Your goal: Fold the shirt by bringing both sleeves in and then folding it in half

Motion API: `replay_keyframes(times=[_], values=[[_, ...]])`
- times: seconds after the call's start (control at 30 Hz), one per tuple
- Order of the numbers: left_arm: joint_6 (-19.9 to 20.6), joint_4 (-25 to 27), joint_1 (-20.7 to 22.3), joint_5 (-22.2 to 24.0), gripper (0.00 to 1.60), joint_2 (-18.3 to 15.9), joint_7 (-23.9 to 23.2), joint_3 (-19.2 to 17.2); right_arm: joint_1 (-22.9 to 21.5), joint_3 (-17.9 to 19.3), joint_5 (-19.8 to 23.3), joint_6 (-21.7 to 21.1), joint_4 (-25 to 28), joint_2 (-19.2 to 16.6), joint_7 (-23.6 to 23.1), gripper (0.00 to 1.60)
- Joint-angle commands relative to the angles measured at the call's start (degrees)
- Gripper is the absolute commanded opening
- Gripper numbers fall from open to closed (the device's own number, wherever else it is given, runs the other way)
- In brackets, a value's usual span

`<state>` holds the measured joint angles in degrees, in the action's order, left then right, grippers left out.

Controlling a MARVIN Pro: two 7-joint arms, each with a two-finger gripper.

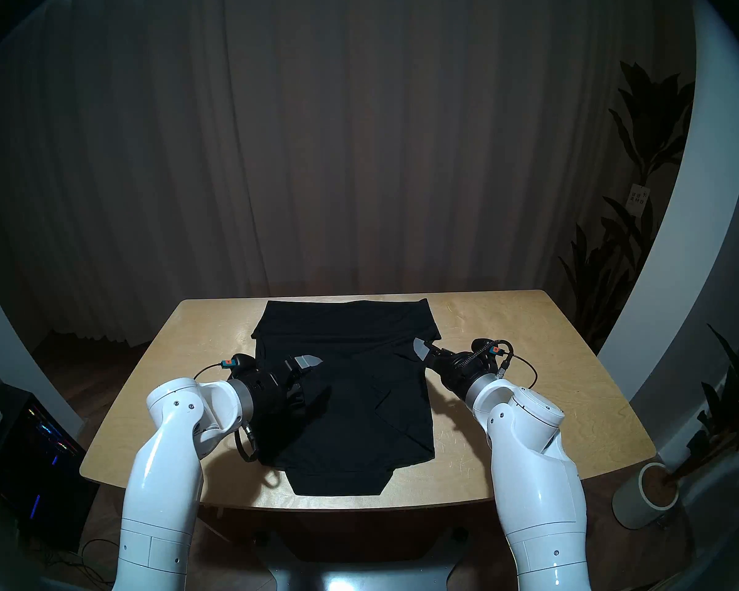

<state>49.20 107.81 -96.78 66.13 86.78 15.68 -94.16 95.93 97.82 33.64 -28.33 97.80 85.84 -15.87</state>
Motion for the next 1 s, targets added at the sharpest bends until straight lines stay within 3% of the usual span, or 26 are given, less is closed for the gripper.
replay_keyframes(times=[0.0,0.07,0.23,0.97], values=[[-0.8,6.7,-2.3,0.1,1.6,-1.4,-0.9,-3.3,0.3,-0.1,0.3,0.4,1.7,0.4,-0.3,1.6],[-0.6,8.2,-4.2,-0.9,1.6,-1.4,1.1,-3.8,0.2,-0.4,0.3,0.2,1.7,0.4,-0.6,1.6],[-1.1,5.7,-4.8,-1.9,1.6,-1.2,0.7,-3.4,-0.2,-0.9,0.2,0.0,2.0,0.2,-0.8,1.6],[-3.3,-2.4,0.5,-5.2,1.6,-1.6,-1.2,1.7,0.1,-0.6,0.8,-0.3,2.5,0.5,0.0,1.6]])
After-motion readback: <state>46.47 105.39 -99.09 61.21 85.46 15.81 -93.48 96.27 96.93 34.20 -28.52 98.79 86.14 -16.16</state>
